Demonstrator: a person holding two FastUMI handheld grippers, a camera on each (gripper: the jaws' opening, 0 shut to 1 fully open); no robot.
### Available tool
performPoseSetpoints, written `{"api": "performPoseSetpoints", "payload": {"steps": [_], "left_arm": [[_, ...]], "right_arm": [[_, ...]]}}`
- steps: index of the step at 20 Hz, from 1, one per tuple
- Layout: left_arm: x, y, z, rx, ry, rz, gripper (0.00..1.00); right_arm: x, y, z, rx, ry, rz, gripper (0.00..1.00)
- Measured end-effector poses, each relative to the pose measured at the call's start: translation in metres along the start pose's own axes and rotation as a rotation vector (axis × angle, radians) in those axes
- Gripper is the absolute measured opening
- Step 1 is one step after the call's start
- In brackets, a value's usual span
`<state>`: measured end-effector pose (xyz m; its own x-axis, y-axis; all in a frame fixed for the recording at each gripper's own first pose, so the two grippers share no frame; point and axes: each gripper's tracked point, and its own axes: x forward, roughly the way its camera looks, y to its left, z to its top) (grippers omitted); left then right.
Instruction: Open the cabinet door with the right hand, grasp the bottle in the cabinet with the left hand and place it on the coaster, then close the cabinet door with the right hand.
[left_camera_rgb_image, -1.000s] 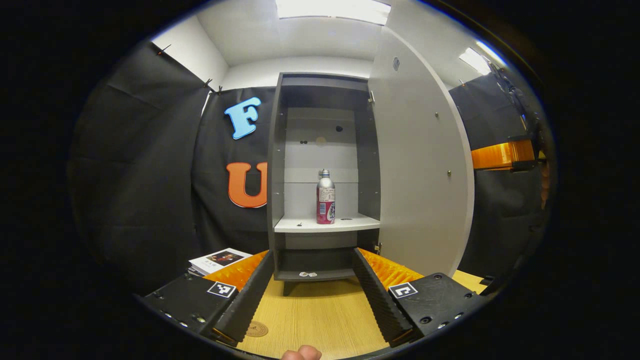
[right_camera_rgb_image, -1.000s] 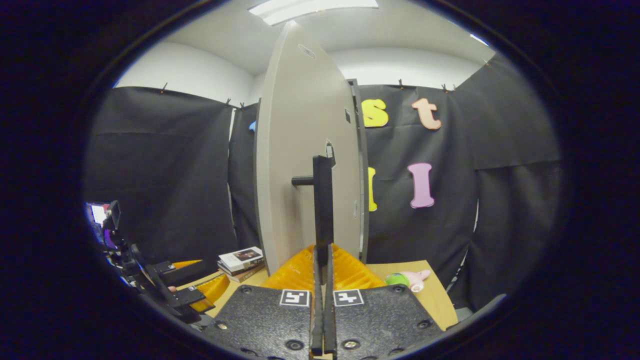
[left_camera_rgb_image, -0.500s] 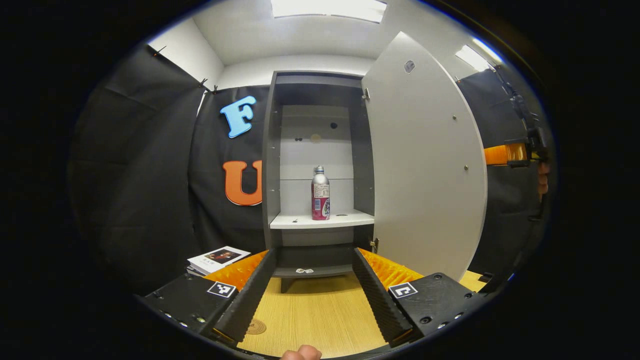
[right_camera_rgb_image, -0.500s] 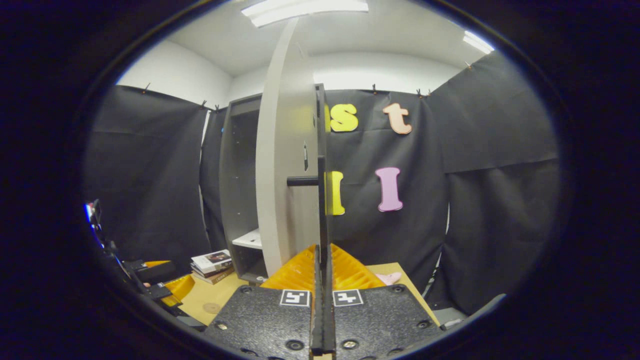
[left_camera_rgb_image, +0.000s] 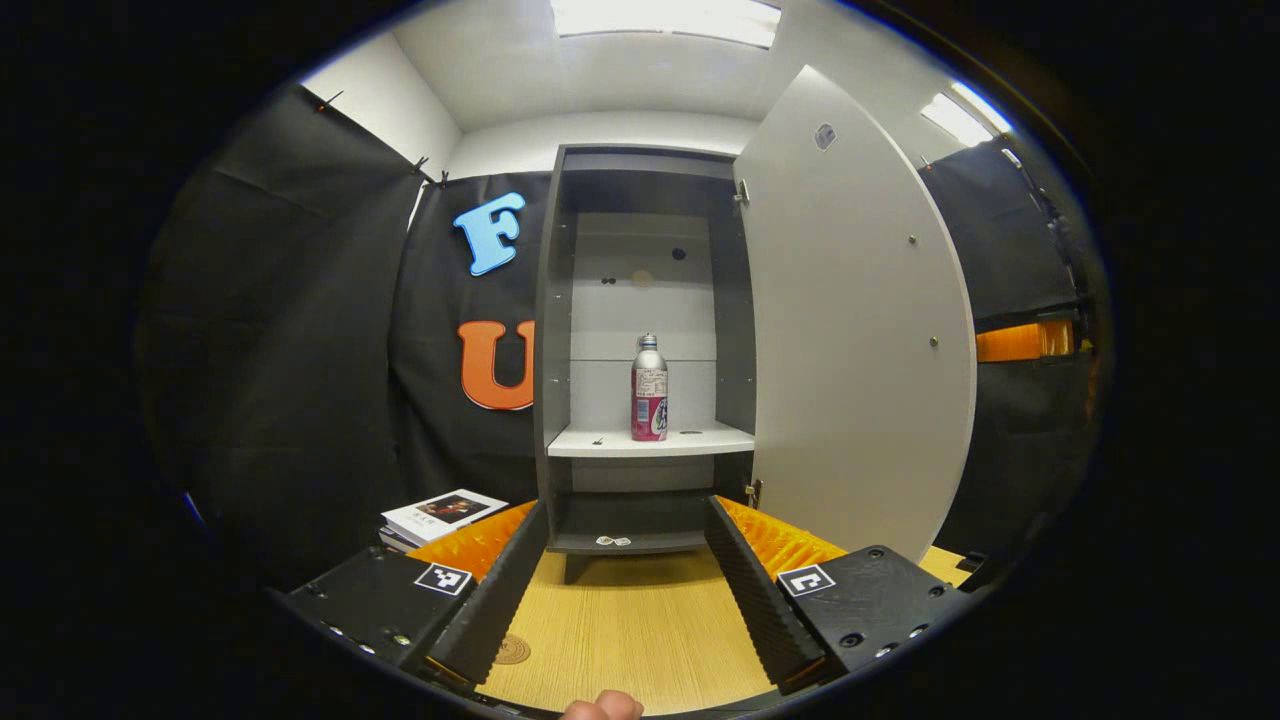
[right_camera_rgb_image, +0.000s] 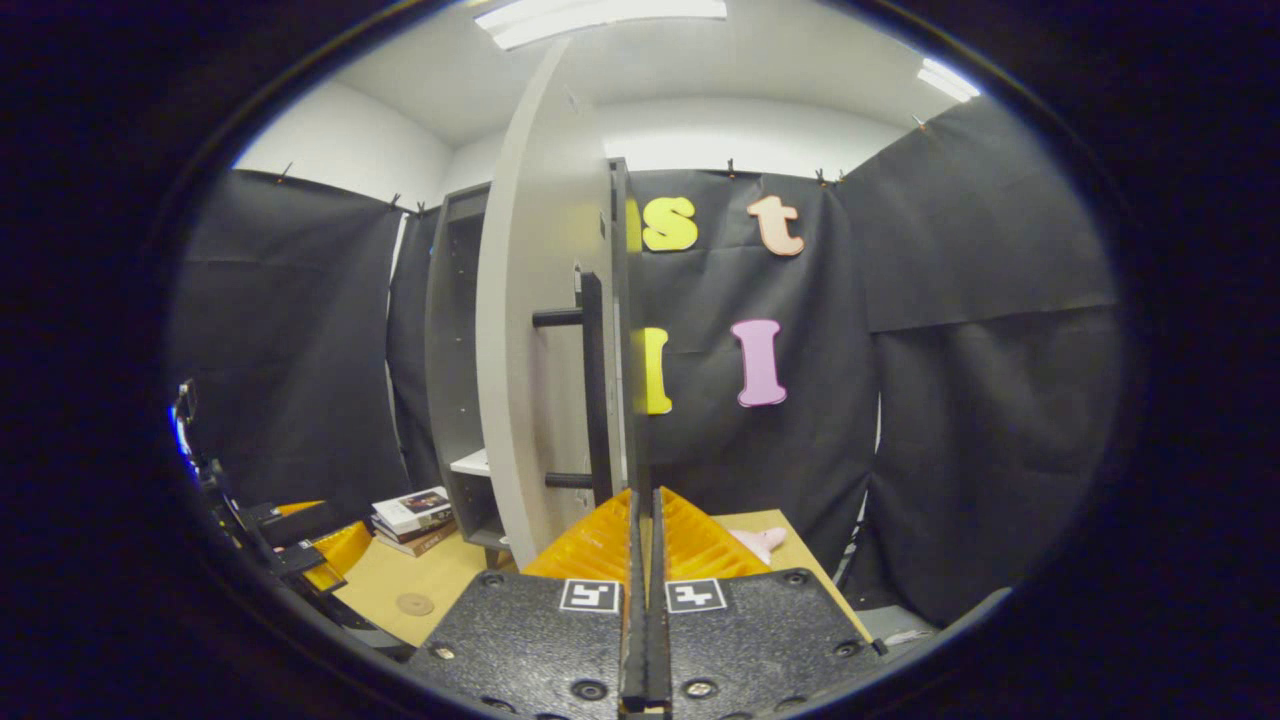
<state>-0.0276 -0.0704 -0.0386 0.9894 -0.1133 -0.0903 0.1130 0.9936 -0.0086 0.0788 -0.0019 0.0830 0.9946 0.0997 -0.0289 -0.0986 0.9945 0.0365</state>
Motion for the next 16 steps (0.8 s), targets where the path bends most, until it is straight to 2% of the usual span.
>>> {"api": "performPoseSetpoints", "payload": {"steps": [3,4,5,6,8,12,14,16], "left_arm": [[0.0,0.0,-0.003,-0.002,0.006,0.01,0.95],[0.0,0.0,-0.003,-0.002,0.006,0.015,0.95],[0.001,0.0,-0.003,-0.002,0.006,0.018,0.95],[0.004,-0.001,-0.002,-0.002,0.005,0.018,0.95],[0.009,-0.002,0.003,0.005,0.0,0.02,0.95],[0.036,-0.014,0.027,0.0,-0.044,-0.017,0.95],[0.058,-0.017,0.047,0.011,-0.084,-0.034,0.95],[0.088,-0.02,0.065,0.019,-0.125,-0.054,0.95]], "right_arm": [[-0.001,0.0,-0.001,-0.005,-0.002,0.001,0.04],[-0.001,-0.004,-0.002,-0.023,-0.004,-0.001,0.19],[0.001,-0.007,-0.002,-0.043,-0.007,-0.007,0.28],[0.002,-0.009,-0.002,-0.059,-0.005,-0.01,0.45],[0.002,-0.008,-0.002,-0.057,-0.014,-0.008,0.6],[0.002,-0.007,-0.001,-0.017,-0.02,0.005,0.75],[0.001,-0.004,0.0,0.006,-0.022,0.016,0.79],[0.003,-0.006,0.002,0.011,-0.026,0.009,0.79]]}}
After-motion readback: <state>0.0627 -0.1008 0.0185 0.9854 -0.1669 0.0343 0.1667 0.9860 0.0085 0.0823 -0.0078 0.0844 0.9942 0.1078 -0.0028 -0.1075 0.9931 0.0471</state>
